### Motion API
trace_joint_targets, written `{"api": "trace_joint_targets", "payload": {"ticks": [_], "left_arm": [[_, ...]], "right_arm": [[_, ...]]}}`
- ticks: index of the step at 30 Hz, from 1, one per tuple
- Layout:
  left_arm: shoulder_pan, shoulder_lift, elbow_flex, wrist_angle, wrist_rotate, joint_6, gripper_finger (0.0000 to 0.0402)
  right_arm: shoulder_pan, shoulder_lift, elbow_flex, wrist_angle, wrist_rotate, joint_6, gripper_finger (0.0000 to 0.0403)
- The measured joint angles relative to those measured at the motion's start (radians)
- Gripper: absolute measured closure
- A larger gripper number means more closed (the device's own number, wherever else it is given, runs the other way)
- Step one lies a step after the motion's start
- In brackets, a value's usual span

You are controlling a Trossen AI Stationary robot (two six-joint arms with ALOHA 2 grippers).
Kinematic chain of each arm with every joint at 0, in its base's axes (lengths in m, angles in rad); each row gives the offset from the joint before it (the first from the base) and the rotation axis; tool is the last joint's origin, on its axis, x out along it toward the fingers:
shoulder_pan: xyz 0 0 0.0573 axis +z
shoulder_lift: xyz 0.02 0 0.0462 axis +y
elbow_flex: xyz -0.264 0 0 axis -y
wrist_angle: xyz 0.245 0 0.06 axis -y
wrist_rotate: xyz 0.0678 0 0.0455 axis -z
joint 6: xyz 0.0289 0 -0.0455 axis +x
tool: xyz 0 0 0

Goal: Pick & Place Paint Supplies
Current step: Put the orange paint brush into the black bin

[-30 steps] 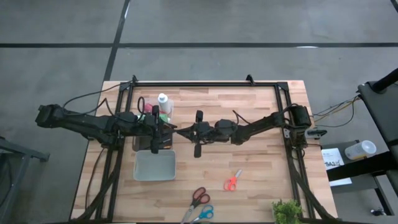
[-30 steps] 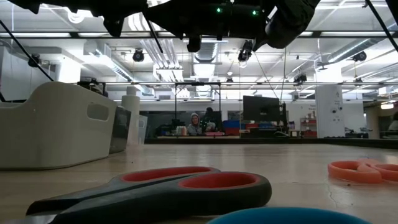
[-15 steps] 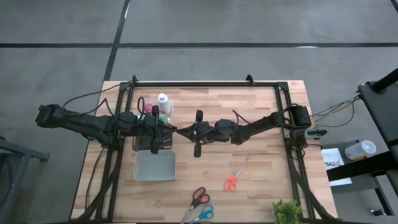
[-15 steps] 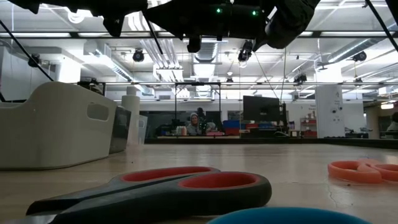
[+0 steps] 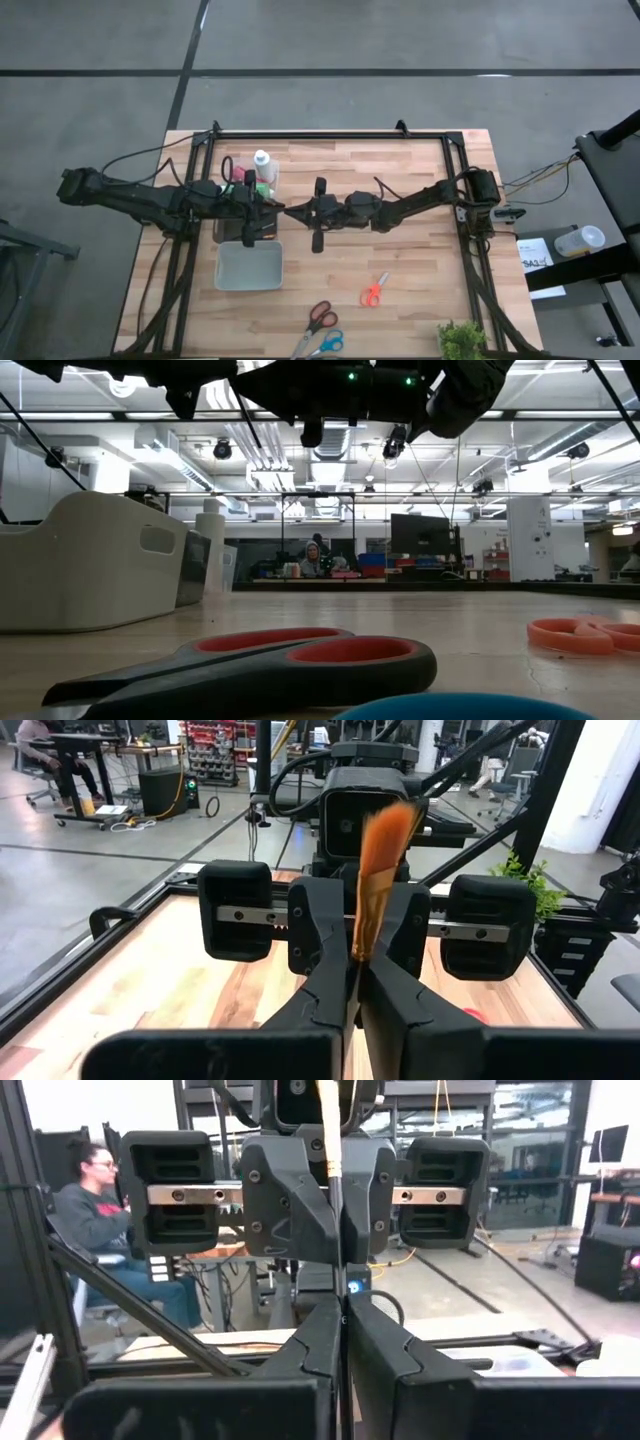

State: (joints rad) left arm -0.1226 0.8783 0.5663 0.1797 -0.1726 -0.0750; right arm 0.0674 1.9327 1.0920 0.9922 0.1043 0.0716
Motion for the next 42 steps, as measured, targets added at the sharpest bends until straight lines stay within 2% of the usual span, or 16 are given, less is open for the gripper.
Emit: {"api": "trace_joint_targets", "payload": {"ticks": [42], "left_arm": [[0.0,0.001,0.0,-0.003,0.0,0.0,0.0387]], "right_arm": [[-0.002,0.002,0.016,-0.042,-0.004,0.03,0.039]]}}
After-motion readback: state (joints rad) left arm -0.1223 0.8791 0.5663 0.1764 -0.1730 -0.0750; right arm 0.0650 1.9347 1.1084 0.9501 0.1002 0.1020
